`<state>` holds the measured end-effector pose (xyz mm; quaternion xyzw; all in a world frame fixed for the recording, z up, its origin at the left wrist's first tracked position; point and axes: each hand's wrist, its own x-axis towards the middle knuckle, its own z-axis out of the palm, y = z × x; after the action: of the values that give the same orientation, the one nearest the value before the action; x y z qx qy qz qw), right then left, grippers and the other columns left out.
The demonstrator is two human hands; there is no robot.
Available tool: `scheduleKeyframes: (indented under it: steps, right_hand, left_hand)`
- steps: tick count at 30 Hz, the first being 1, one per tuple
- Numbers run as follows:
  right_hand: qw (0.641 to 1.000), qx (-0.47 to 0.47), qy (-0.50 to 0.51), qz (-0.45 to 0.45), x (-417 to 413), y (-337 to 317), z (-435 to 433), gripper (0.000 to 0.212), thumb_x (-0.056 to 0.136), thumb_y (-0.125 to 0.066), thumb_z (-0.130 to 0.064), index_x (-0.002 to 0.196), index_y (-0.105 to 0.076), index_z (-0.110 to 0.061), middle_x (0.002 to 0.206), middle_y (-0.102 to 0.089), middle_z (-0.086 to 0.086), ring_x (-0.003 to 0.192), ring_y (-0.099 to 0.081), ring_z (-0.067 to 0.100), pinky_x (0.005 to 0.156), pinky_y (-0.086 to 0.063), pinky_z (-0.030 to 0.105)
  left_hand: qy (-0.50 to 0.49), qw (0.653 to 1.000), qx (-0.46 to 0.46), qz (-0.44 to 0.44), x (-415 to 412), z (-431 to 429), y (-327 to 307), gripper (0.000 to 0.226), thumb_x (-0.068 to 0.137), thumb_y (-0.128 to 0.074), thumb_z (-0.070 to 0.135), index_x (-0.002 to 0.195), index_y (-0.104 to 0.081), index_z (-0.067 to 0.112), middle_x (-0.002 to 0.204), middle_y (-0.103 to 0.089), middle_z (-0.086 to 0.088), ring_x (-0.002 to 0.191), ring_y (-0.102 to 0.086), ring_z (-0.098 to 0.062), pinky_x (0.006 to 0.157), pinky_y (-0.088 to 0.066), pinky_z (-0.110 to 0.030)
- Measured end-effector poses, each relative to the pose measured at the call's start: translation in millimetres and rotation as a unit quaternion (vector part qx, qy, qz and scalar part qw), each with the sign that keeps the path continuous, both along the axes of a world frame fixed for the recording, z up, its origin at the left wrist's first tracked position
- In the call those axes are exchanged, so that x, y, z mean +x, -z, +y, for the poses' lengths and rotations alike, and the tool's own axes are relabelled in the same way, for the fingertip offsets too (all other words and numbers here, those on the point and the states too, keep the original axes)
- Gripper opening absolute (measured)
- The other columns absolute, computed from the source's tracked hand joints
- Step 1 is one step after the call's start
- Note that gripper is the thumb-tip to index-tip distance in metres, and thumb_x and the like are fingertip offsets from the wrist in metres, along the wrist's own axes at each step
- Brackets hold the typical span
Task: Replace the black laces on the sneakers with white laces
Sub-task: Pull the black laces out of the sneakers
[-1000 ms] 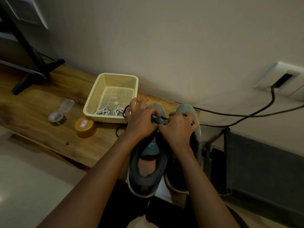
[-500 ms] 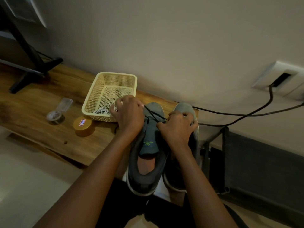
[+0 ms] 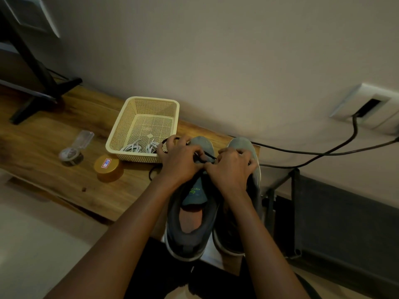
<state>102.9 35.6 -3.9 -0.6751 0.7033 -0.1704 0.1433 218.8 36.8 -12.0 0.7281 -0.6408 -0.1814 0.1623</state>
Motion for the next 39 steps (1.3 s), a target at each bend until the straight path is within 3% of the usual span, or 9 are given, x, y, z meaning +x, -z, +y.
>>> scheduleKeyframes:
  steps: [4,7,10,13,16,20,22,30,39]
  right_hand:
    - [1.000,-0.001,0.005,0.002,-0.7,-0.2,1.2,0.037,0.083,-0.063,-0.043,0.098,-0.068,-0.009,0.119,-0.060,0.001,0.130,-0.028,0.026,0.110,-0.013,0.046]
    - [1.000,-0.006,0.021,0.014,-1.1,-0.9,3.4,0.033,0.082,-0.062,-0.041,0.092,-0.068,-0.010,0.109,-0.062,0.003,0.128,-0.030,0.025,0.112,-0.012,0.047]
    - [0.999,-0.006,0.026,0.022,-0.1,-2.3,4.2,0.026,0.080,-0.062,-0.034,0.088,-0.067,-0.010,0.104,-0.061,0.004,0.125,-0.030,0.025,0.112,-0.011,0.046]
    - [0.999,-0.005,0.026,0.026,0.0,-2.1,3.4,0.023,0.079,-0.062,-0.031,0.086,-0.066,-0.010,0.101,-0.060,0.004,0.123,-0.031,0.026,0.111,-0.012,0.045]
    - [1.000,-0.004,0.014,0.019,0.1,-0.8,3.0,0.022,0.078,-0.062,-0.029,0.087,-0.067,-0.010,0.105,-0.061,0.003,0.124,-0.030,0.026,0.111,-0.014,0.046]
    - [1.000,-0.007,-0.002,0.017,-0.5,1.0,1.8,0.027,0.079,-0.062,-0.029,0.094,-0.070,-0.009,0.120,-0.060,-0.002,0.125,-0.028,0.024,0.110,-0.015,0.046]
    - [1.000,-0.007,-0.003,0.015,-0.4,1.8,1.4,0.026,0.079,-0.062,-0.028,0.094,-0.070,-0.009,0.121,-0.060,-0.004,0.126,-0.027,0.024,0.110,-0.014,0.047]
    - [0.999,-0.024,0.000,0.028,-1.2,4.4,3.3,0.031,0.080,-0.062,-0.036,0.094,-0.072,-0.010,0.120,-0.061,-0.004,0.127,-0.029,0.023,0.111,-0.012,0.045]
    - [0.999,-0.045,-0.004,0.028,5.5,0.2,8.3,0.025,0.080,-0.059,-0.026,0.094,-0.072,-0.010,0.120,-0.060,-0.005,0.125,-0.031,0.024,0.109,-0.016,0.045]
  left_hand:
    - [-0.003,1.000,0.000,-0.023,-4.7,-1.2,0.3,0.006,0.088,-0.061,0.034,0.091,-0.065,0.031,0.150,-0.029,0.007,0.142,-0.005,-0.025,0.113,0.002,-0.053]
    - [0.000,0.999,-0.006,-0.049,-7.7,-3.2,3.0,0.013,0.093,-0.054,0.035,0.094,-0.065,0.029,0.151,-0.028,0.007,0.143,-0.006,-0.023,0.111,0.006,-0.053]
    - [-0.075,0.995,-0.049,-0.038,-2.1,-5.4,0.0,0.014,0.095,-0.049,0.031,0.098,-0.062,0.028,0.148,-0.032,0.006,0.141,-0.013,-0.021,0.112,0.002,-0.051]
    - [-0.130,0.990,-0.063,0.004,5.9,-6.5,-2.8,0.007,0.095,-0.049,0.029,0.089,-0.053,0.028,0.146,-0.035,0.005,0.140,-0.014,-0.023,0.112,-0.002,-0.050]
    - [-0.100,0.992,-0.073,0.023,4.7,-4.5,-2.4,0.008,0.091,-0.055,0.025,0.093,-0.048,0.029,0.142,-0.038,0.006,0.139,-0.015,-0.024,0.112,-0.006,-0.049]
    - [0.008,1.000,-0.021,-0.001,-2.5,-1.4,-2.5,0.021,0.082,-0.066,0.031,0.101,-0.056,0.031,0.157,-0.011,0.004,0.145,0.007,-0.028,0.112,0.004,-0.055]
    - [0.023,0.999,0.019,-0.026,-4.0,-1.0,-1.4,0.022,0.084,-0.065,0.035,0.104,-0.059,0.033,0.158,-0.008,0.002,0.144,0.012,-0.030,0.110,0.008,-0.057]
    - [-0.014,0.999,0.008,-0.047,-6.7,-2.2,2.7,0.008,0.092,-0.055,0.034,0.092,-0.062,0.030,0.155,-0.020,0.003,0.145,0.002,-0.026,0.110,0.011,-0.057]
    - [-0.135,0.989,-0.042,-0.039,-6.7,-2.4,4.0,0.019,0.098,-0.044,0.027,0.114,-0.055,0.022,0.153,-0.023,0.001,0.142,-0.012,-0.023,0.112,-0.001,-0.053]
